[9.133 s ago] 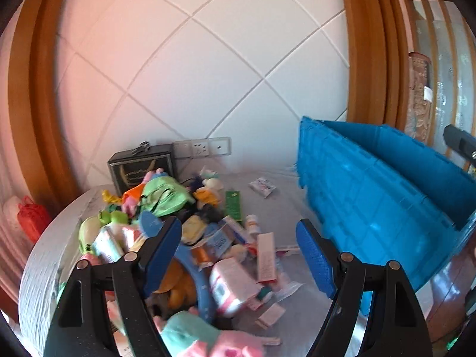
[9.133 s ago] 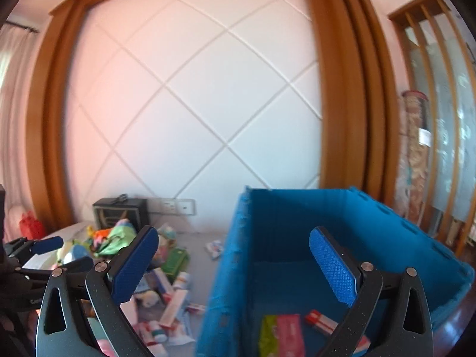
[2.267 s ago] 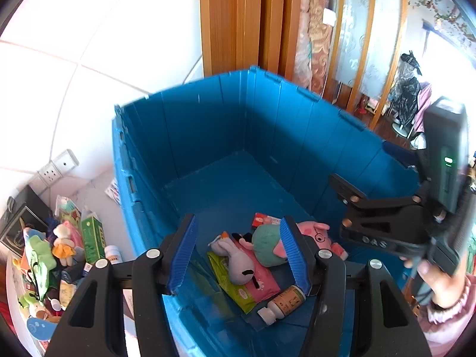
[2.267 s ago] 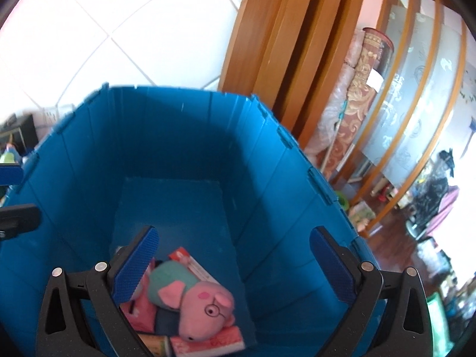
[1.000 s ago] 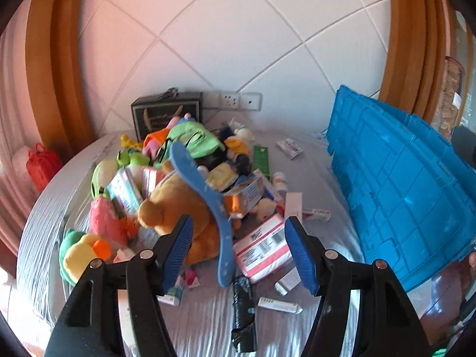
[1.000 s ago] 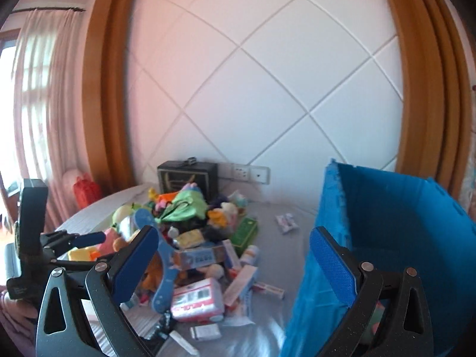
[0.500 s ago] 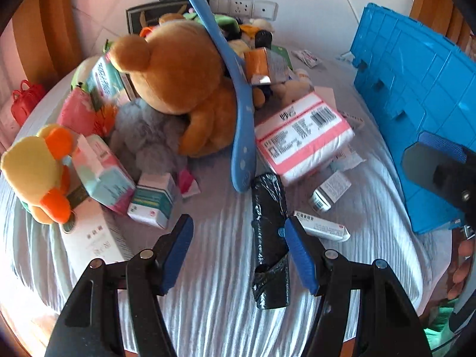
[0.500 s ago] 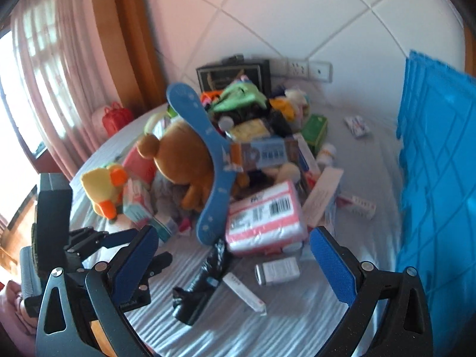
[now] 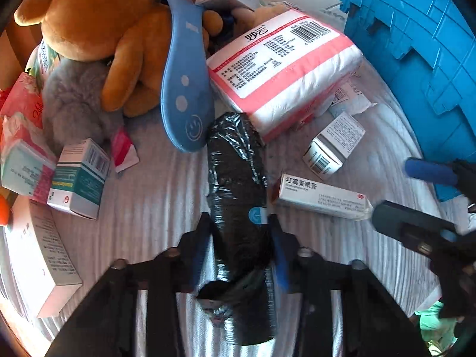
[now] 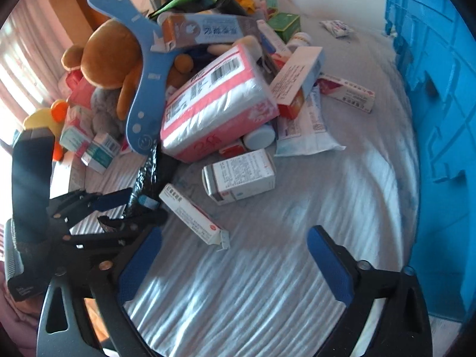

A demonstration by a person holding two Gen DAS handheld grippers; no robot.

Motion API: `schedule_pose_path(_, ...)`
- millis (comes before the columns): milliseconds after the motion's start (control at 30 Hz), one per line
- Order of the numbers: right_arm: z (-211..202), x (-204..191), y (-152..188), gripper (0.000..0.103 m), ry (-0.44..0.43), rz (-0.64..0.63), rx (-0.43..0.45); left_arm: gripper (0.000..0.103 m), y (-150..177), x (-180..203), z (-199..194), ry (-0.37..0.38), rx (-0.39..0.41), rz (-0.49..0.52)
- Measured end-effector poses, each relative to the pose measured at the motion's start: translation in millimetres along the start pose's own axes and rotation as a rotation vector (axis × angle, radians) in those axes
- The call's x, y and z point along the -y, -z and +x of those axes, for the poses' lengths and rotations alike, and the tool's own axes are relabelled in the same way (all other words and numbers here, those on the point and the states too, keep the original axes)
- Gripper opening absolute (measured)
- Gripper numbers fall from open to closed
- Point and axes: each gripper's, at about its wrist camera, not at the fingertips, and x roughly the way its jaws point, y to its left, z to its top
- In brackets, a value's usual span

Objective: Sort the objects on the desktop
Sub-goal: 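Grasp the black rolled bag with the left tool while the right tool grasps a white ointment box, then carry the black bag and white ointment box over the blue crate with both tools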

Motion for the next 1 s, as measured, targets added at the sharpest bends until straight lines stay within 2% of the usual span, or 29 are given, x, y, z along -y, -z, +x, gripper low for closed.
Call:
schedule_pose_path(33,3.6,-1.8,-0.1,0.077,-0.004,-0.008,-0.007,0.034,1.2,-2.2,-0.8,0.012,0.000,-0.007)
schedule_pose_path(167,18.1,-12.1,-2.5,0.064,-0.019,-0.055,-0.034,0.034,8.9,-7.3,-5.6,0.009,-0.006,-0.023)
schedule_pose_path(200,20.6,-16.4,-3.4,0.058,-0.025,-0.073,-0.037,0.034,10.9,-8.3,-6.8,0.008,-0.006,-0.026)
schedule_pose_path(233,24.5,-20.9,-3.6,0.055,-0.023,-0.088,-0.036,0.034,12.7,-9.0,-7.7,0.012,-0.007,-0.021)
schedule_pose_path(333,34.6,-32.5,-6.8,0.054,-0.017,-0.140,-0.049,0.034,16.1,-9.9,-8.5,0.009,-0.009,-0.020)
schedule_pose_path(400,43.3,-36.7,-8.9,0.048,-0.012,-0.154,-0.065,0.034,17.5,-9.1,-9.2,0.006,-0.010,-0.016)
schedule_pose_path(467,49.3,-36.7,-9.4,0.038,-0.011,-0.156,-0.081,0.034,19.2,-7.1,-11.0,0.006,-0.010,-0.007)
schedule_pose_path(533,51.6,-38.7,-8.9,0.017,-0.012,-0.168,-0.089,0.034,19.9,-5.1,-16.0,0.011,0.000,-0.002)
schedule_pose_path(767,16.1,-44.7,-12.6,0.017,-0.045,-0.182,-0.009,0.034,14.0,0.5,-63.1,0.022,0.105,0.006)
schedule_pose_path(1000,-57.2,-46.8,-29.3,0.017,-0.029,-0.185,0.156,0.034,-7.5,4.1,-120.9,0.021,0.252,0.005)
